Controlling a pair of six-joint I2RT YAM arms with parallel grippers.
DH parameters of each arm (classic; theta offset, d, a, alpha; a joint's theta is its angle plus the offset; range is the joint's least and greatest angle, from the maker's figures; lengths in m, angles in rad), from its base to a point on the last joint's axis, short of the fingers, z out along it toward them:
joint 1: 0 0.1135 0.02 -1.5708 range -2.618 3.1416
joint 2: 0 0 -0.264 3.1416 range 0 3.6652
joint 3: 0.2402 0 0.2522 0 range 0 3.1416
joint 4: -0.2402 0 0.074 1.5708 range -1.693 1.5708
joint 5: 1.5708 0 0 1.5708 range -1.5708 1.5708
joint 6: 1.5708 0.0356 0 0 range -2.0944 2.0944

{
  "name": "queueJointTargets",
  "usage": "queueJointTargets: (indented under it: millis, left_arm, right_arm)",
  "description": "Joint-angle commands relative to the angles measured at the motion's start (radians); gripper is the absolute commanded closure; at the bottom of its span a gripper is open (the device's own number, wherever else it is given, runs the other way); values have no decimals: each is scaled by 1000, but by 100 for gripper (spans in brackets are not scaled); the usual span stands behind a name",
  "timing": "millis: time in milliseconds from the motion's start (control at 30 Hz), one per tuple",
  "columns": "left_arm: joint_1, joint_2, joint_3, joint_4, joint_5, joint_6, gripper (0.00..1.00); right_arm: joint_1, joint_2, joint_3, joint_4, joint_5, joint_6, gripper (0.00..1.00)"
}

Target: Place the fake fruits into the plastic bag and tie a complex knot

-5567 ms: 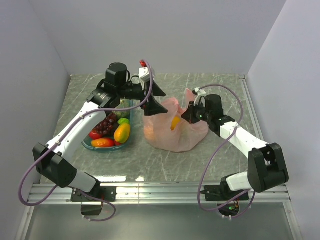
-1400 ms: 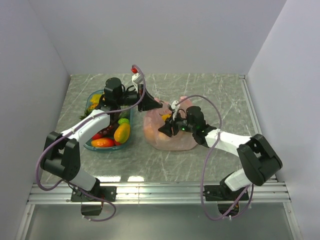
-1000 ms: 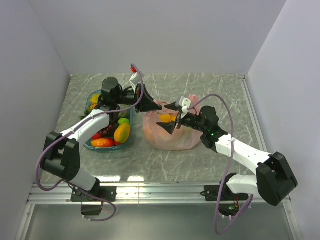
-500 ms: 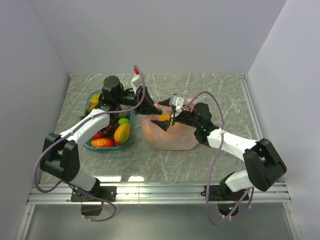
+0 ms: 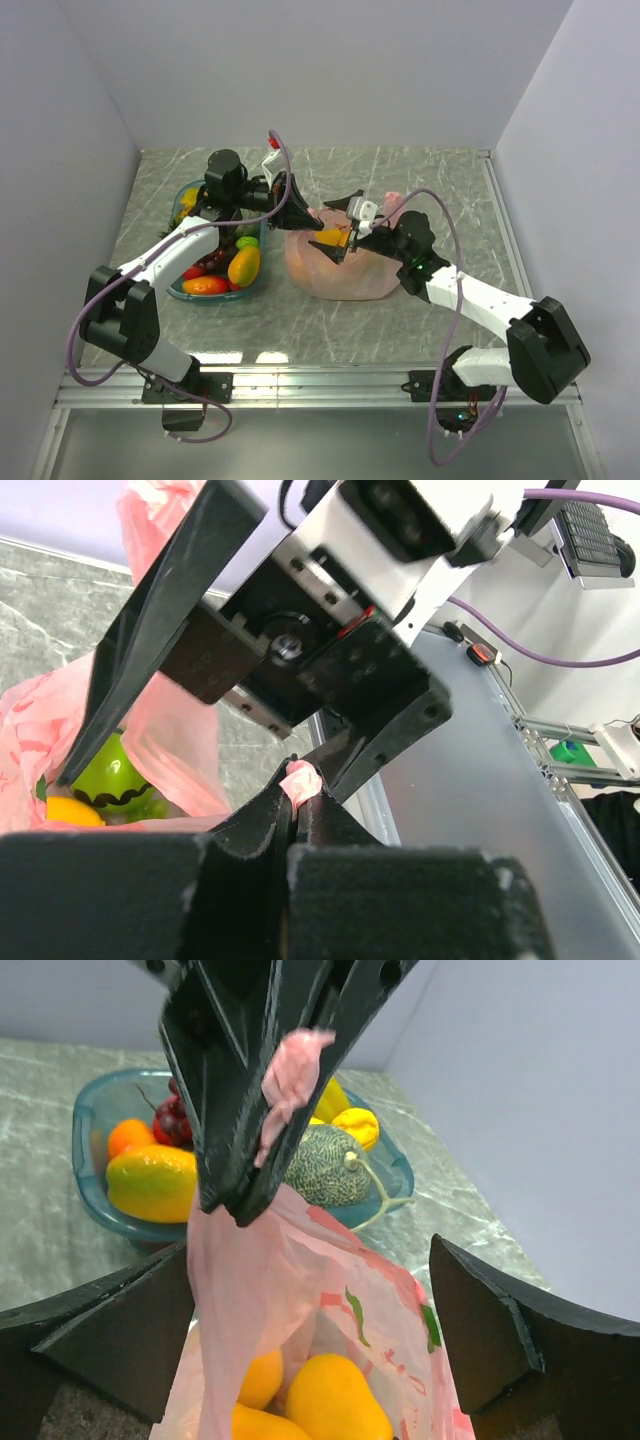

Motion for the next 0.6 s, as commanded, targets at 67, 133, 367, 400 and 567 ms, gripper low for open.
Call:
queueJointTargets:
  millis: [67, 133, 367, 400, 567]
  left_arm:
    - [-7, -1, 48, 11, 29, 24, 99]
    - [-8, 2, 46, 20, 21, 19, 99]
    - [-2, 9, 32, 135, -21, -59, 100]
    - [3, 7, 26, 153, -30, -71, 99]
    - [22, 22, 15, 184, -82, -90, 99]
  right_arm:
    - [8, 117, 99, 81, -83, -3, 0]
    - [12, 197, 138, 81, -85, 33, 1]
    - [0, 363, 151, 84, 61, 218, 20]
    - [1, 360, 132, 87, 66, 224, 22]
    - [-20, 337, 23, 52, 95, 263, 35]
